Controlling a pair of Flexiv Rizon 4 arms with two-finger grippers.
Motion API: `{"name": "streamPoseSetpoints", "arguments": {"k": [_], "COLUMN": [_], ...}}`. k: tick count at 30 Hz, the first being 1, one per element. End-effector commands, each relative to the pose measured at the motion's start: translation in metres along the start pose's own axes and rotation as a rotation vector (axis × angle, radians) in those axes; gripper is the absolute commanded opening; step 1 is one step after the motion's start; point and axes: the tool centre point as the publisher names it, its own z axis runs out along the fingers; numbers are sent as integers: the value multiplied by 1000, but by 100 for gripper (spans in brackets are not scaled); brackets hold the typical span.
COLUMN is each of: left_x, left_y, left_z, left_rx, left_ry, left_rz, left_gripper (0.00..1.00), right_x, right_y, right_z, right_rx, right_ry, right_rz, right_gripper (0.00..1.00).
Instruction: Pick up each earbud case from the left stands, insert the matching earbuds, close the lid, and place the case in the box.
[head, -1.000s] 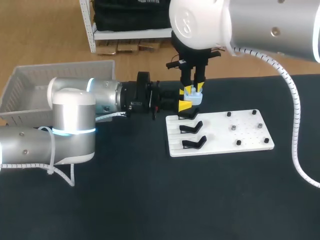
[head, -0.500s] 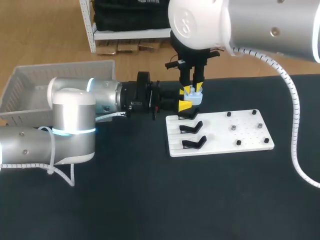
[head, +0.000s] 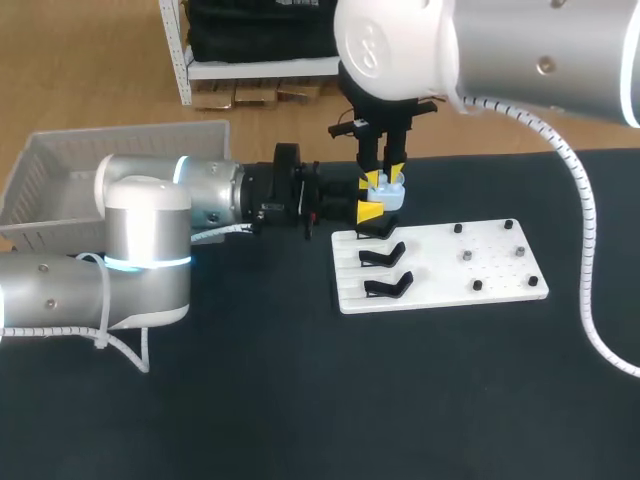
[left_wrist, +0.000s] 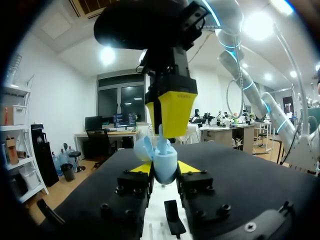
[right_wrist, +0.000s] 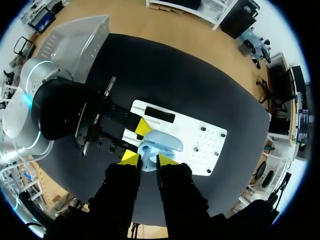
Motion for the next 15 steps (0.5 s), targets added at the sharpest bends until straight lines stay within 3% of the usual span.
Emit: {"name": "streamPoseSetpoints", "arguments": {"k": [1,15], "left_x": [1,1], "left_y": [1,1], "left_z": [1,1], "left_rx": [2,2], "left_ry": [-3,-3], "left_rz": [2,2], "left_gripper": [0,0], "right_x": [-4,-5], "right_y": [0,1], "right_z": [1,0], "right_rx": [2,6], "right_ry": [5,1], "right_rz": [0,0], "right_gripper": [0,0]}}
